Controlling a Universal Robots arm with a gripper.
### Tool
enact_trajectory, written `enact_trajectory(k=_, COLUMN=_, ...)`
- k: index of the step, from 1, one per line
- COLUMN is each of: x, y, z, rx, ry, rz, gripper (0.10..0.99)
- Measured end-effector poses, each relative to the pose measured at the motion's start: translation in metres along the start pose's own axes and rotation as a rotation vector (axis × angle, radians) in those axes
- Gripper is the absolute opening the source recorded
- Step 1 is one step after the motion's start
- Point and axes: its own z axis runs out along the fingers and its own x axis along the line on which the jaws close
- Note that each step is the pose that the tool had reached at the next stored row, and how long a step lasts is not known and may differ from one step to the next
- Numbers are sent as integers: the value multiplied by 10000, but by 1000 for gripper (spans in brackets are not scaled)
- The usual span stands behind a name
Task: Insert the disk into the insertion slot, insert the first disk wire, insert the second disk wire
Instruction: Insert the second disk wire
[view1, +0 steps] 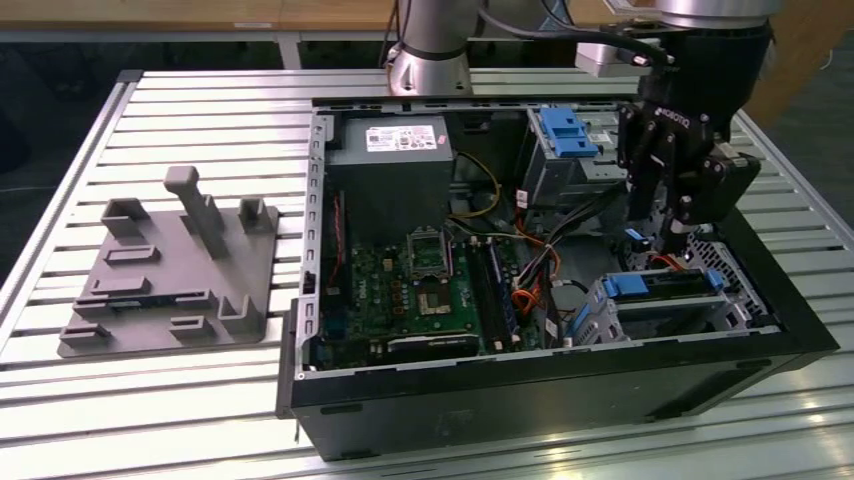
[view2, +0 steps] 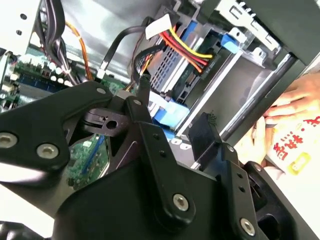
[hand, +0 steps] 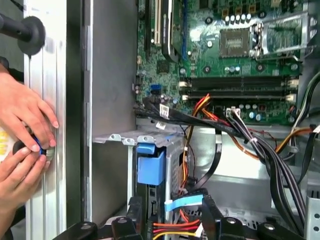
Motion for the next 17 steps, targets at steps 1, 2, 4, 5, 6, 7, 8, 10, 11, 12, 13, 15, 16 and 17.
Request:
enact_trajectory(k=1, x=-5, y=15, z=3, rx=85, ry=4, rz=28, gripper=588)
enact_trajectory(k=2, x=-11, y=22, z=10, rx=125, ry=6, rz=40, gripper=588)
enact_trajectory(k=4, x=-20, y=26, z=11, rx=146, ry=8, rz=47, gripper=588)
enact_trajectory(k=5, x=-22, y=26, z=11, rx=147, ry=8, rz=46, gripper=588)
enact_trajectory(k=6, x=-28, y=25, z=11, rx=147, ry=24, rz=45, gripper=588)
enact_trajectory(k=7, x=-31, y=26, z=14, rx=146, ry=53, rz=43, gripper=588)
enact_trajectory(k=8, x=-33, y=26, z=18, rx=146, ry=75, rz=41, gripper=588)
enact_trajectory(k=10, x=-37, y=28, z=29, rx=146, ry=115, rz=38, gripper=588)
enact_trajectory(k=11, x=-40, y=28, z=37, rx=146, ry=143, rz=35, gripper=588)
enact_trajectory(k=12, x=-44, y=29, z=47, rx=146, ry=176, rz=33, gripper=588)
enact_trajectory(k=13, x=-48, y=31, z=57, rx=145, ry=210, rz=31, gripper=588)
enact_trajectory(k=15, x=-57, y=33, z=76, rx=145, ry=278, rz=24, gripper=588)
enact_trajectory(k=16, x=-63, y=35, z=85, rx=145, ry=303, rz=22, gripper=588)
enact_trajectory(k=17, x=-68, y=35, z=92, rx=145, ry=328, rz=20, gripper=588)
